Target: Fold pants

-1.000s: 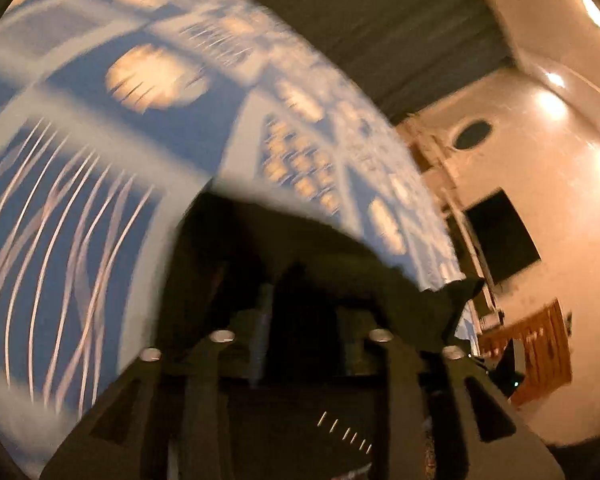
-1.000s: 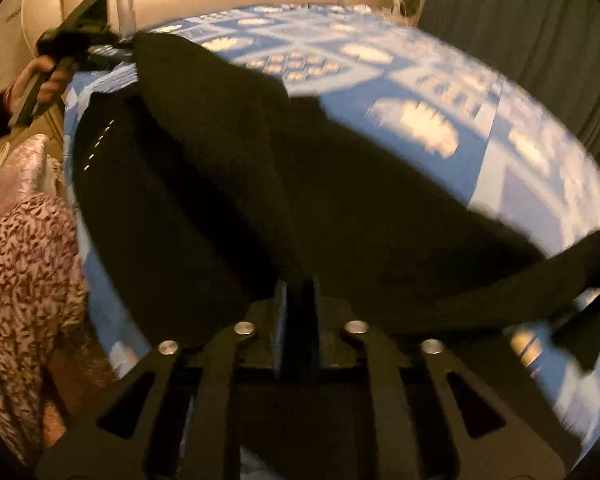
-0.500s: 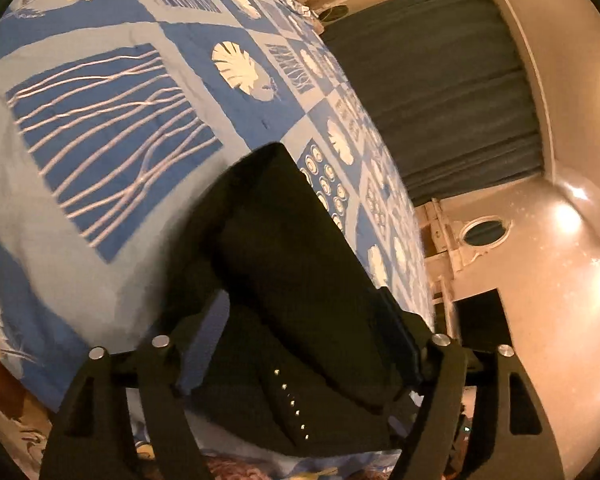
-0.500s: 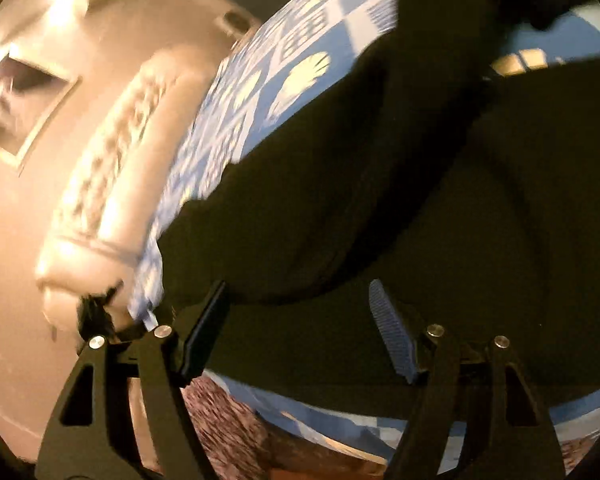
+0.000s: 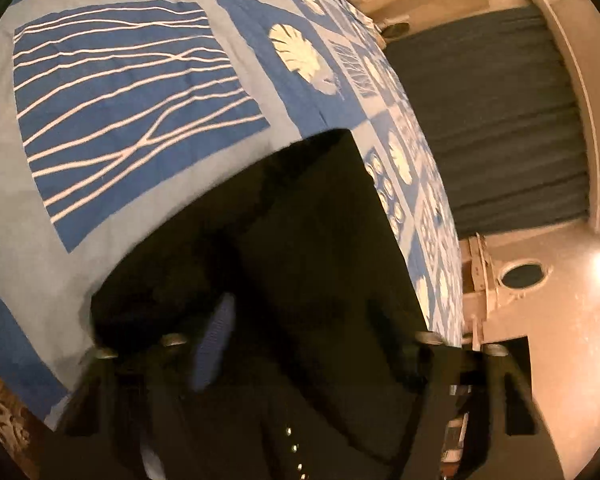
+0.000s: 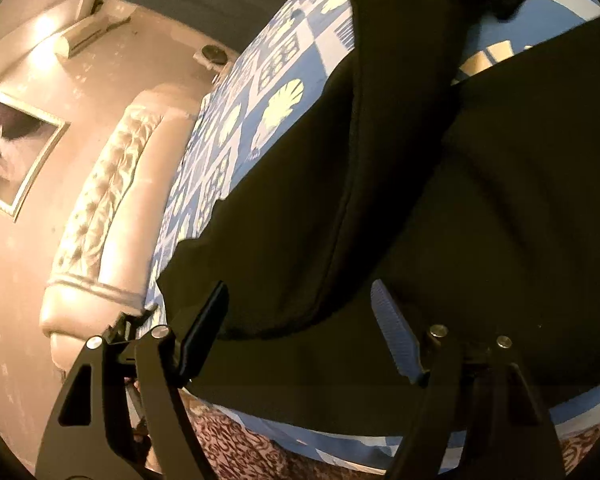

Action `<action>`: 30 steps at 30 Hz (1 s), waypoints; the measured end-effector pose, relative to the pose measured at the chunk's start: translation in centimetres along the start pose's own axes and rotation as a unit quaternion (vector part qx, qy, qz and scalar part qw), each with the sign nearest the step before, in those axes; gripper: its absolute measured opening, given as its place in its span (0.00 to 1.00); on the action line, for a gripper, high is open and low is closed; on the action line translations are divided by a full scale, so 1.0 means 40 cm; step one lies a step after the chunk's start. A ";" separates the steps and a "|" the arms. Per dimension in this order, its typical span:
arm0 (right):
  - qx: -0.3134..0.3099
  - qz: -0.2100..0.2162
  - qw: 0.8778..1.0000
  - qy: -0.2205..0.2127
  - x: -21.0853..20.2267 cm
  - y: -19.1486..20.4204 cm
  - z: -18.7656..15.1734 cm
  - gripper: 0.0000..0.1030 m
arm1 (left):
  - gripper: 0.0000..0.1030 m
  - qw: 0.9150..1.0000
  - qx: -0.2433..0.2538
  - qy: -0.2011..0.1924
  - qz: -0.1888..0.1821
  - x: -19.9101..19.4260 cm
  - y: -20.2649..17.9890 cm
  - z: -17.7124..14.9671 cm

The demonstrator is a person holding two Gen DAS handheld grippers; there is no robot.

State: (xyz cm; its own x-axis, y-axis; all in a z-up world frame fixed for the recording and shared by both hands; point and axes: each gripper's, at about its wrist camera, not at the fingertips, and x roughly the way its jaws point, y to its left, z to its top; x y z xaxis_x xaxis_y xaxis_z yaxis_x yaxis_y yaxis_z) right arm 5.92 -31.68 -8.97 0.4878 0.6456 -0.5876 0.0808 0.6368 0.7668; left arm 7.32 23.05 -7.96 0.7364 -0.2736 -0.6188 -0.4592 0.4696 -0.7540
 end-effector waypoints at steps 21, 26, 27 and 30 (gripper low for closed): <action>0.040 -0.051 0.997 -0.038 -0.003 -0.007 0.030 0.11 | 0.10 1.000 0.027 -0.012 0.004 -0.060 -0.040 -0.006; 0.022 -0.021 0.999 -0.036 -0.074 0.035 0.008 0.09 | 0.10 0.999 0.040 -0.017 -0.003 -0.119 -0.048 -0.016; 0.023 -0.015 0.999 -0.031 -0.085 0.036 -0.003 0.09 | 0.10 0.999 0.041 -0.017 -0.003 -0.127 -0.045 -0.018; 0.023 -0.012 1.000 -0.015 -0.104 0.033 -0.041 0.09 | 0.10 0.999 0.041 -0.015 0.000 -0.151 -0.028 -0.026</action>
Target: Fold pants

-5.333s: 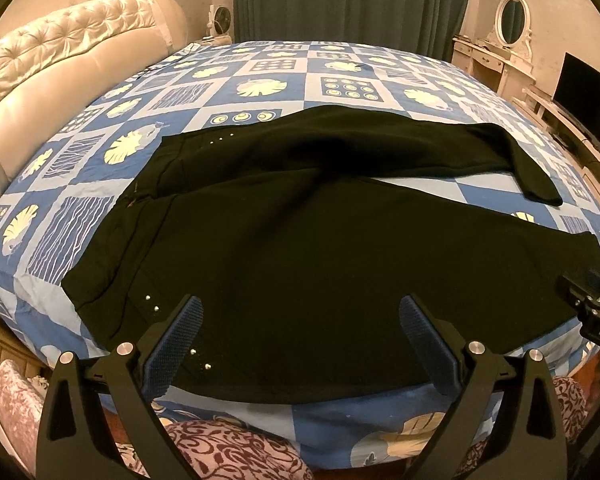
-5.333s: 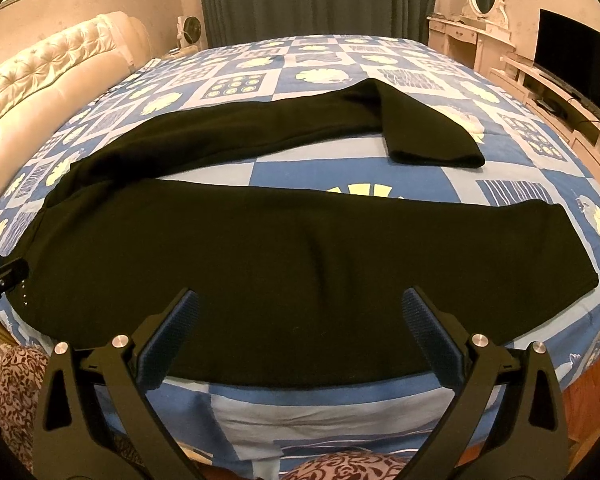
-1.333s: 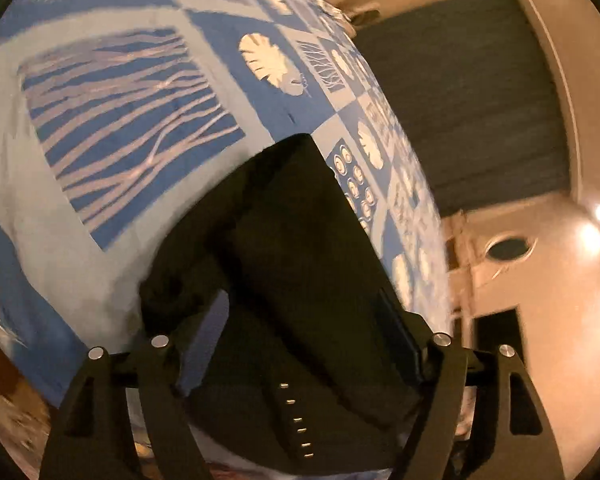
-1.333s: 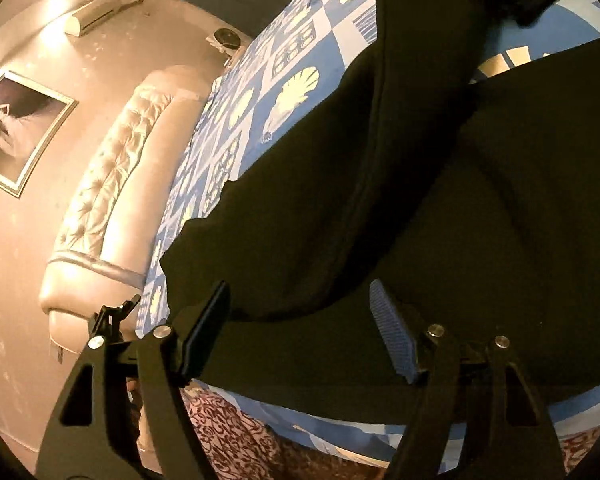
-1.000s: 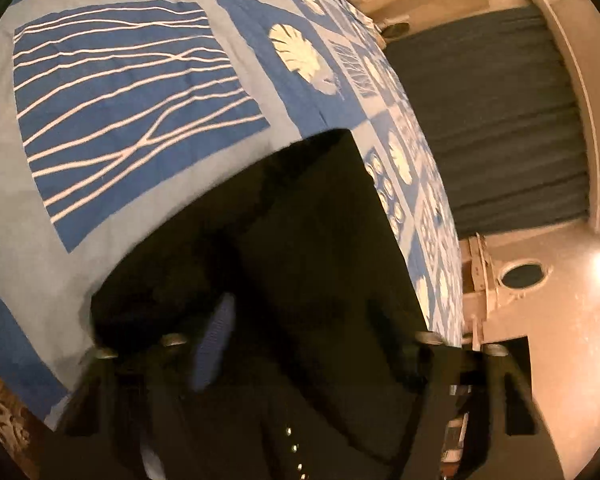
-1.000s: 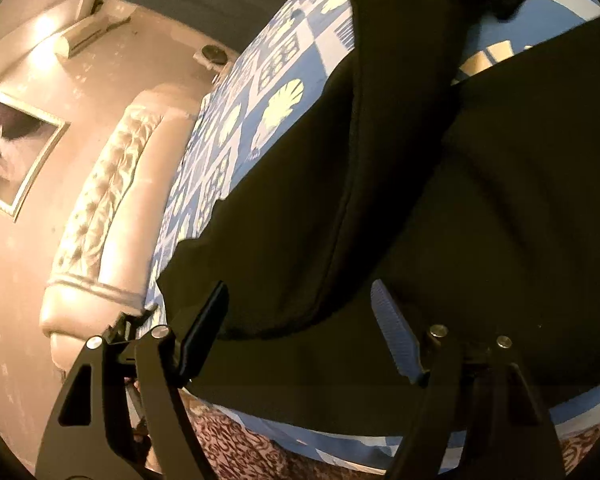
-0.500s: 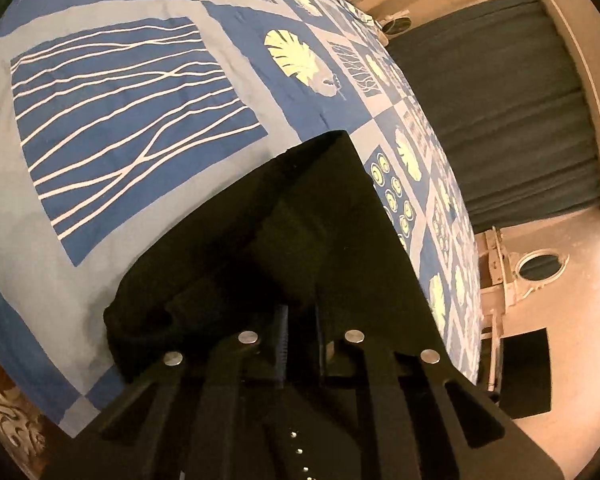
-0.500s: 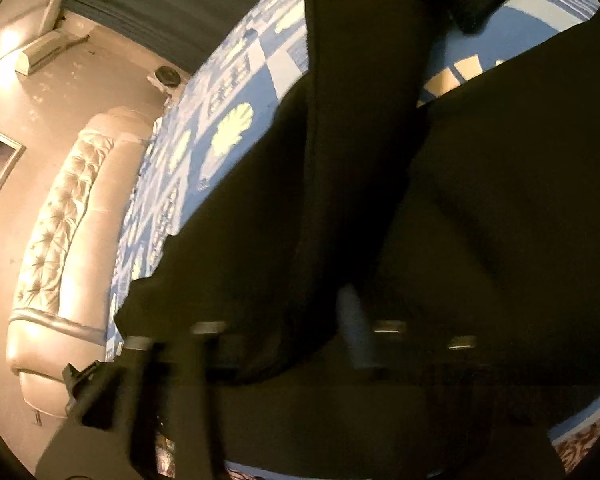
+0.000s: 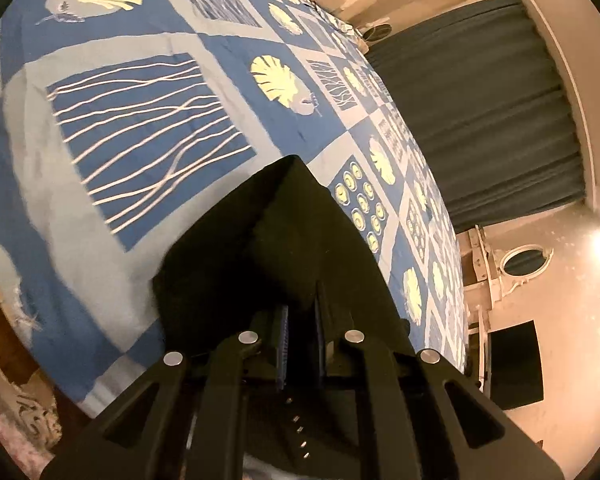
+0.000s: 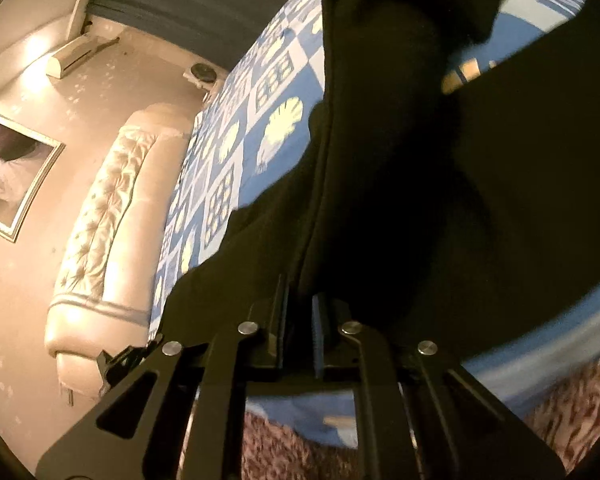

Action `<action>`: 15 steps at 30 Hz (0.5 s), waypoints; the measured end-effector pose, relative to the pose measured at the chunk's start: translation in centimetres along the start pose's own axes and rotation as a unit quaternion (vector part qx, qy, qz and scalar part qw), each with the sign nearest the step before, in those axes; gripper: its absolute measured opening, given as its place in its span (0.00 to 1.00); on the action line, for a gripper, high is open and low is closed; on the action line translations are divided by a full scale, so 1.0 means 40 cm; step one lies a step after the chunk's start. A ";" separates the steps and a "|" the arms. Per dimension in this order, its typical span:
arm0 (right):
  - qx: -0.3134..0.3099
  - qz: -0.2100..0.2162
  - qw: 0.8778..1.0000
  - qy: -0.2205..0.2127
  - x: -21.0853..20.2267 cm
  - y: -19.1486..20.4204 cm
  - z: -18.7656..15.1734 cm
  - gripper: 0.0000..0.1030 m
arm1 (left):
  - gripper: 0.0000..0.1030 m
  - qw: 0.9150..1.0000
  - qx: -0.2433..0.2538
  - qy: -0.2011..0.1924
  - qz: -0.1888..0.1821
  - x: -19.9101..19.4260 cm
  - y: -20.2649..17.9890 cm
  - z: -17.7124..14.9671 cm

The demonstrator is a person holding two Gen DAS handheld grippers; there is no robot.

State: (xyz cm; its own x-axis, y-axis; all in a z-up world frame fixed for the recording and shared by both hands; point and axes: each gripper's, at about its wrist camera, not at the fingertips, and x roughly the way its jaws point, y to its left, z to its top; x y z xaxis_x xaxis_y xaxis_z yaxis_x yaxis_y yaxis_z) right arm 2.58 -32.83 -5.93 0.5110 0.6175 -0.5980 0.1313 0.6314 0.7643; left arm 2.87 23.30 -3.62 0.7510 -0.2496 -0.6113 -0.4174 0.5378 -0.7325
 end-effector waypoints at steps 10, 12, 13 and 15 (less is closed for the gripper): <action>0.024 -0.035 0.998 0.046 0.021 -0.075 -0.102 0.09 | 0.10 0.999 -0.019 0.021 0.032 -0.006 0.110 -0.047; 0.025 -0.038 0.998 0.049 0.029 -0.078 -0.103 0.09 | 0.13 0.999 -0.013 0.025 0.037 0.005 0.122 -0.053; 0.025 -0.036 0.998 0.049 0.027 -0.074 -0.103 0.12 | 0.13 0.999 -0.008 0.023 0.038 0.005 0.122 -0.054; 0.027 -0.031 0.998 0.048 0.018 -0.067 -0.102 0.26 | 0.17 0.999 0.009 0.017 0.041 -0.004 0.112 -0.054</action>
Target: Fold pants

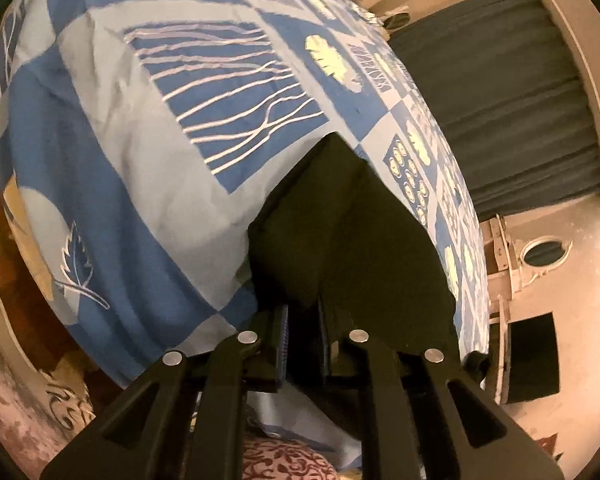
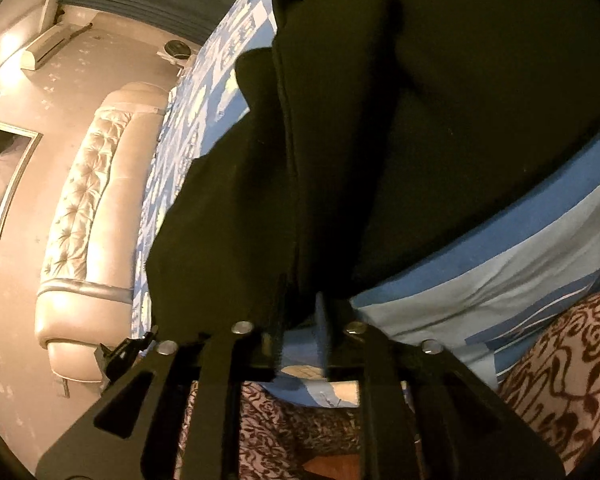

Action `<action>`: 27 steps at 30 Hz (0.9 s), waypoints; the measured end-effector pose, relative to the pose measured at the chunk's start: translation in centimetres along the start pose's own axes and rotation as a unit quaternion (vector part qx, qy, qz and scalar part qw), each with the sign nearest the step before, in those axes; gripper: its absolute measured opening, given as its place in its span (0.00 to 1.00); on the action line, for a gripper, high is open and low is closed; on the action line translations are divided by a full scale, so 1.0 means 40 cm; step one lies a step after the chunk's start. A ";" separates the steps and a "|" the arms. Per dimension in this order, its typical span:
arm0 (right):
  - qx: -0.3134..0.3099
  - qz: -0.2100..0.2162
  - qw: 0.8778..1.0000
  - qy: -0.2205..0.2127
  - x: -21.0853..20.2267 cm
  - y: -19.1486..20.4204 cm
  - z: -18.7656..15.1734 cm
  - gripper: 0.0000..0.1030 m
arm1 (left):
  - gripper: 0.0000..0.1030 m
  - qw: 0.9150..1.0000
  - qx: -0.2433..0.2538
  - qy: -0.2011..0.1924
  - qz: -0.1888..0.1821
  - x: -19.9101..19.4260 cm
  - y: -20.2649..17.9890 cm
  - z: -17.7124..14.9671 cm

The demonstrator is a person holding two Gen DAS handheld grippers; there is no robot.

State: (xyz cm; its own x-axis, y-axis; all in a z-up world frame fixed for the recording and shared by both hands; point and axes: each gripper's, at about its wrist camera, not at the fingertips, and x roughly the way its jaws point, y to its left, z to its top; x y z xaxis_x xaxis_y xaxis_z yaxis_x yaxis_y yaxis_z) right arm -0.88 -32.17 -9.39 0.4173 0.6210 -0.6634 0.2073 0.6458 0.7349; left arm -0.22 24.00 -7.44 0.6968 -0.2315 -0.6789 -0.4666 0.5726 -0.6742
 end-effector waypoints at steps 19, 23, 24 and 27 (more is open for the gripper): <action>0.276 0.118 0.930 -0.212 -0.051 -0.188 0.494 0.70 | 0.76 0.995 0.104 0.000 0.004 0.054 -0.246 -0.044; 0.341 0.132 0.902 -0.228 -0.008 -0.234 0.511 0.61 | 0.76 0.992 0.124 0.034 0.007 0.110 -0.288 -0.090; 0.348 0.130 0.900 -0.231 -0.005 -0.233 0.519 0.59 | 0.76 0.991 0.126 0.039 0.009 0.118 -0.292 -0.098; 0.330 0.120 0.910 -0.221 0.004 -0.228 0.545 0.22 | 0.79 0.990 0.137 0.038 0.020 0.138 -0.309 -0.117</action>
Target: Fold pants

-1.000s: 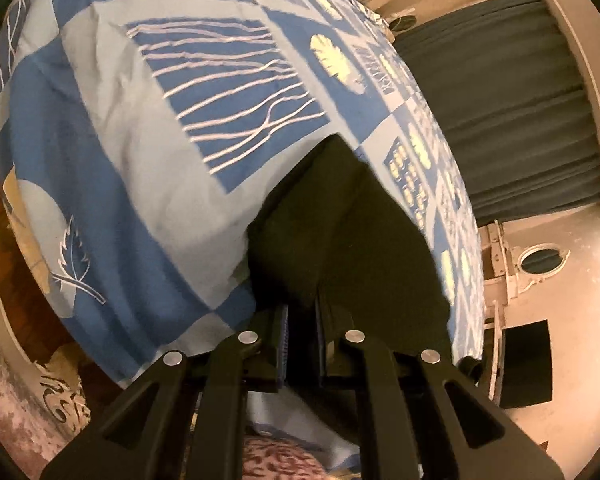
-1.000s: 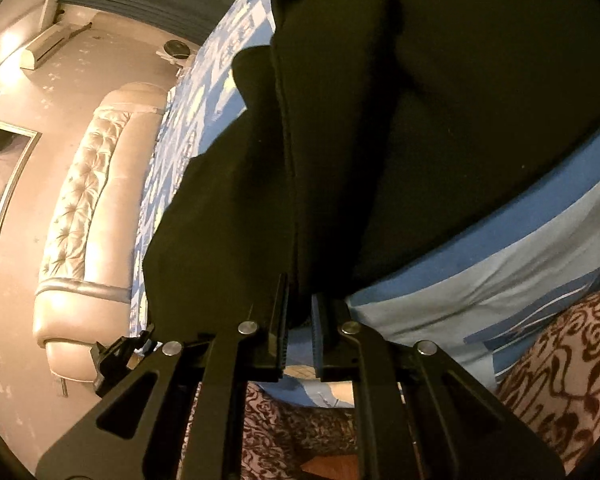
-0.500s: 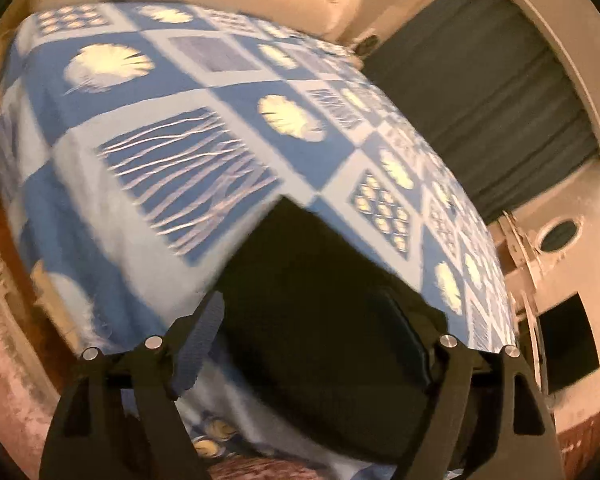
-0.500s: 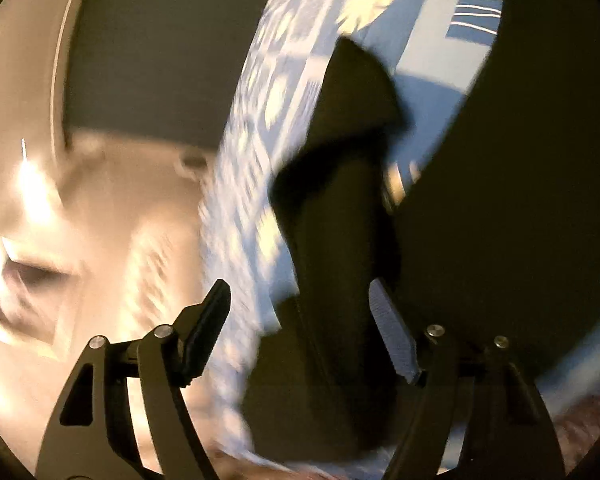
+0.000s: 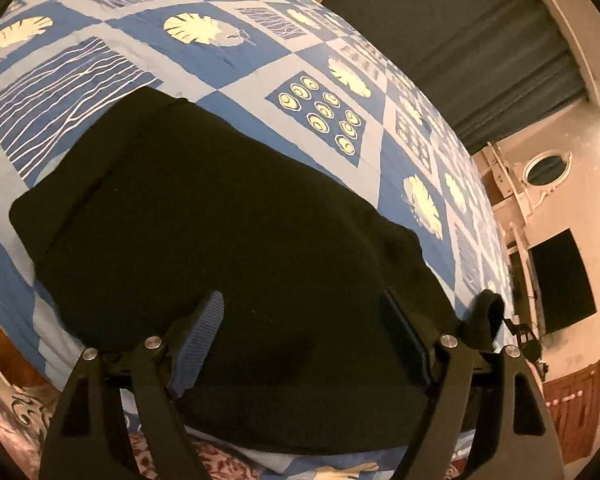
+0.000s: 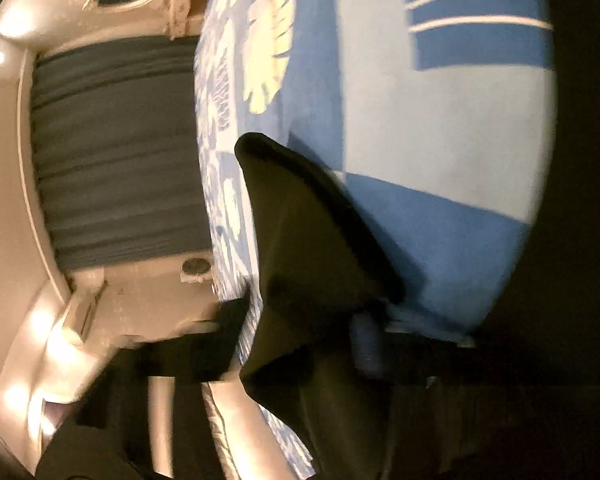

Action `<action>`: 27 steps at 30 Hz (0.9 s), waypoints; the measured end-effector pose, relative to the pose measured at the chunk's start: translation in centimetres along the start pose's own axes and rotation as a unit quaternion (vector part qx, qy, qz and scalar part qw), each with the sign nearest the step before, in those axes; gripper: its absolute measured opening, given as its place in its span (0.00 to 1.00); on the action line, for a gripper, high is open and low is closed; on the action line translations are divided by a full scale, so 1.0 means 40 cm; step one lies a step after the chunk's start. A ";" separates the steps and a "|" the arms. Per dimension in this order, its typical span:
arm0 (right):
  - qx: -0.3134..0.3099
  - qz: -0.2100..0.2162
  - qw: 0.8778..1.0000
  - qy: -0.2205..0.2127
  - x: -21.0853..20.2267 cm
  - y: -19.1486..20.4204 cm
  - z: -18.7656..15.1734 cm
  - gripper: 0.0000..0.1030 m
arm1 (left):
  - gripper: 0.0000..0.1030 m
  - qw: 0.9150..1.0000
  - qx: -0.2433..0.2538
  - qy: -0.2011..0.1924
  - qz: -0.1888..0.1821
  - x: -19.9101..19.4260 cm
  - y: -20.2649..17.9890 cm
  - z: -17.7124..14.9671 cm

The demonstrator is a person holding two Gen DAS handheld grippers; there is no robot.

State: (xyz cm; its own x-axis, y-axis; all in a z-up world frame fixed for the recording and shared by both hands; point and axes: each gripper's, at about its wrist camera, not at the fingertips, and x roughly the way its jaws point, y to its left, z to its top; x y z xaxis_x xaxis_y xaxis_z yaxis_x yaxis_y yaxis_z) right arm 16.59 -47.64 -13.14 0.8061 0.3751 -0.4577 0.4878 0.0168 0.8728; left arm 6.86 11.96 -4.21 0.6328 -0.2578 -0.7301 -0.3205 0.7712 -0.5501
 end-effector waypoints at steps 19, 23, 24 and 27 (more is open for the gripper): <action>-0.345 -0.097 0.933 -0.038 -0.467 0.172 0.210 0.09 | 0.80 0.999 0.013 -0.014 0.027 0.019 -0.035 -0.017; -0.342 -0.137 0.929 -0.037 -0.595 0.081 0.261 0.09 | 0.80 0.999 0.015 -0.018 0.032 0.021 -0.037 -0.019; -0.333 -0.151 0.930 -0.038 -0.616 0.048 0.281 0.09 | 0.80 0.999 0.016 -0.018 0.035 0.022 -0.039 -0.020; -0.313 -0.177 0.933 -0.021 -0.626 -0.030 0.309 0.09 | 0.80 0.999 0.021 -0.022 0.043 0.028 -0.046 -0.023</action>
State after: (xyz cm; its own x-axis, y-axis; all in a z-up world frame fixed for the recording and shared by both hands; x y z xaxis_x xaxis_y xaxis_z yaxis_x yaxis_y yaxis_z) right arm -0.05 -68.49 -4.79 0.6505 0.2061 -0.7310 0.4461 0.6753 0.5874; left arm 7.49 9.74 -4.38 0.6356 -0.1643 -0.7544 -0.3450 0.8137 -0.4679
